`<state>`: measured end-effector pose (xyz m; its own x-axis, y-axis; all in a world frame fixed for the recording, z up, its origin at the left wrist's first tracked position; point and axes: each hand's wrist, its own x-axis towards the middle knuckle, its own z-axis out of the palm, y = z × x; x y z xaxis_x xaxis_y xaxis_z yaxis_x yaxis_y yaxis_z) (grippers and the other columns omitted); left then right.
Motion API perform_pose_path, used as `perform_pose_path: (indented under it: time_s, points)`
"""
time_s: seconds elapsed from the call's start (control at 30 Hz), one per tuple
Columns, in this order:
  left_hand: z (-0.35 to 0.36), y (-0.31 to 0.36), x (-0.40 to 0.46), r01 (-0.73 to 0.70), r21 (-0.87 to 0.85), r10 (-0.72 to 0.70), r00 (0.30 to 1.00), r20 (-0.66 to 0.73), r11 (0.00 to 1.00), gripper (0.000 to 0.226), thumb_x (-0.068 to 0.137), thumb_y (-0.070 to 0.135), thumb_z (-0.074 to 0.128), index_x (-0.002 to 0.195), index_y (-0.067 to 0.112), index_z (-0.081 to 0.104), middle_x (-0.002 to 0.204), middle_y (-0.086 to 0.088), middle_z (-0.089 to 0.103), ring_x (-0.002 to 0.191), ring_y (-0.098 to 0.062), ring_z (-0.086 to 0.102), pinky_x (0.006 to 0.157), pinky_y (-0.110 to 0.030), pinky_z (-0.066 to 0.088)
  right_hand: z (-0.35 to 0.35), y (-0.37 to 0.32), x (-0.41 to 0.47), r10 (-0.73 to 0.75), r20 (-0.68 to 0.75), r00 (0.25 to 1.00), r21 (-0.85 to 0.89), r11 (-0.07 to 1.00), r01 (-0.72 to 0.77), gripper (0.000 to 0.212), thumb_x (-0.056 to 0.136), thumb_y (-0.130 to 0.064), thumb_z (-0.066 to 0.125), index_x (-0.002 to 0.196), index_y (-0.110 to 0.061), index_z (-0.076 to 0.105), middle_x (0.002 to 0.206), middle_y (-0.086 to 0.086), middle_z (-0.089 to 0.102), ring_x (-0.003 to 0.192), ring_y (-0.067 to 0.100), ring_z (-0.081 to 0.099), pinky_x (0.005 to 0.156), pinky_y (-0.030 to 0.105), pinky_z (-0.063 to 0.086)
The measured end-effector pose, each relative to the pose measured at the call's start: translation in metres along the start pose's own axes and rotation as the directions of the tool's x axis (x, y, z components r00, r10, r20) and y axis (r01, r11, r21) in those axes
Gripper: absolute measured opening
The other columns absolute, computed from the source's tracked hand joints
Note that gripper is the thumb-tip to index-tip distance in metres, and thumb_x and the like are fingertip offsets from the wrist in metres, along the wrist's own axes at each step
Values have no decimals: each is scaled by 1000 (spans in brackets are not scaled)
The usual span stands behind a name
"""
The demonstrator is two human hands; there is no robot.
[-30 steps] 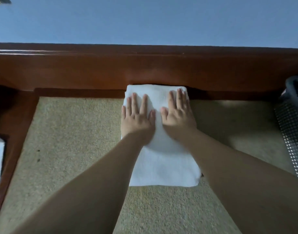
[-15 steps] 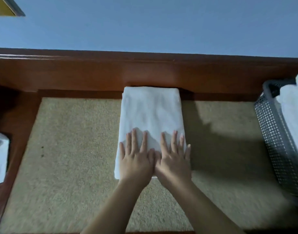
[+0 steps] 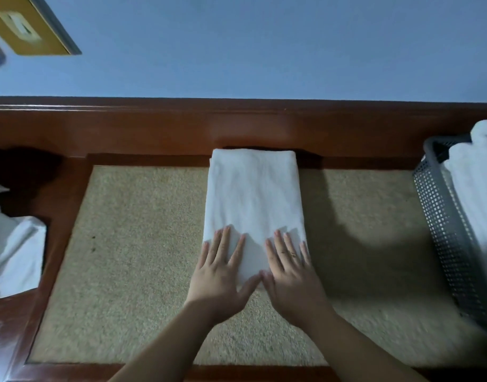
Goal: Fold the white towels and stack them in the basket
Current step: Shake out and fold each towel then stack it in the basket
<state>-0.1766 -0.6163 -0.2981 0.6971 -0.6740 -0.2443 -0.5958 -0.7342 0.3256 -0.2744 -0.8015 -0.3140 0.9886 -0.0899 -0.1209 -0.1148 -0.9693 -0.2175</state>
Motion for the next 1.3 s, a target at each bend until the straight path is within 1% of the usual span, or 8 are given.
perform_pose_path:
  time_s: [0.1,0.23,0.43,0.57,0.7,0.93,1.13,1.3]
  points:
    - [13,-19,-25,-171,86,178,981,-78,981,82,94,35,51,167,15,19,173,-20,7,161,-37,6,127,-57,23,8,10,-16,-141,-17,990,-85,987,139,63,105,-28,43,162,-4,29,171,21,16,160,41,6,124,62,23]
    - [25,-28,-15,-153,216,187,972,-144,964,63,96,17,48,156,-1,41,160,-29,37,148,-44,39,114,-57,44,12,13,-10,-146,29,989,-214,965,149,54,111,-14,19,161,2,25,166,32,18,154,54,17,121,65,27]
    - [4,-22,1,-121,322,148,987,-61,939,66,74,4,83,135,-7,62,134,-30,64,117,-42,69,80,-49,64,-17,3,6,-84,123,989,-258,959,114,59,80,-1,71,137,5,59,145,38,51,127,56,57,102,60,53]
    - [-69,1,-5,-52,228,61,998,-34,972,60,71,11,84,128,12,64,121,-9,73,102,-29,76,65,-39,65,-104,-10,8,-88,100,991,-154,983,103,45,70,8,62,114,-3,57,111,22,68,92,43,68,70,44,61]
    - [-184,37,-24,-29,150,15,996,92,988,36,88,34,62,122,30,50,97,4,68,82,-20,68,69,-38,61,-215,-6,-3,-155,136,979,-72,984,166,30,86,-20,60,111,-25,45,109,-5,45,84,17,49,53,31,38]
    - [-322,71,-50,-50,-142,72,986,153,989,15,73,37,70,88,35,68,78,14,68,72,-6,63,60,-28,52,-345,9,-33,-76,128,989,301,953,34,36,73,-41,63,108,-42,57,106,-21,52,84,5,61,73,36,54]
    - [-265,39,4,65,-380,35,967,252,923,8,83,34,73,88,29,76,86,6,73,81,-15,69,71,-35,53,-292,51,6,-16,271,963,626,763,-163,48,81,-14,76,119,-41,63,117,-11,69,104,7,68,85,31,58]
    - [-192,13,55,244,-491,-119,955,271,836,10,87,23,78,97,22,78,96,1,73,91,-16,69,77,-30,53,-215,80,46,82,348,934,623,724,-296,40,84,-10,76,110,-39,68,104,-9,73,94,8,71,77,26,57]
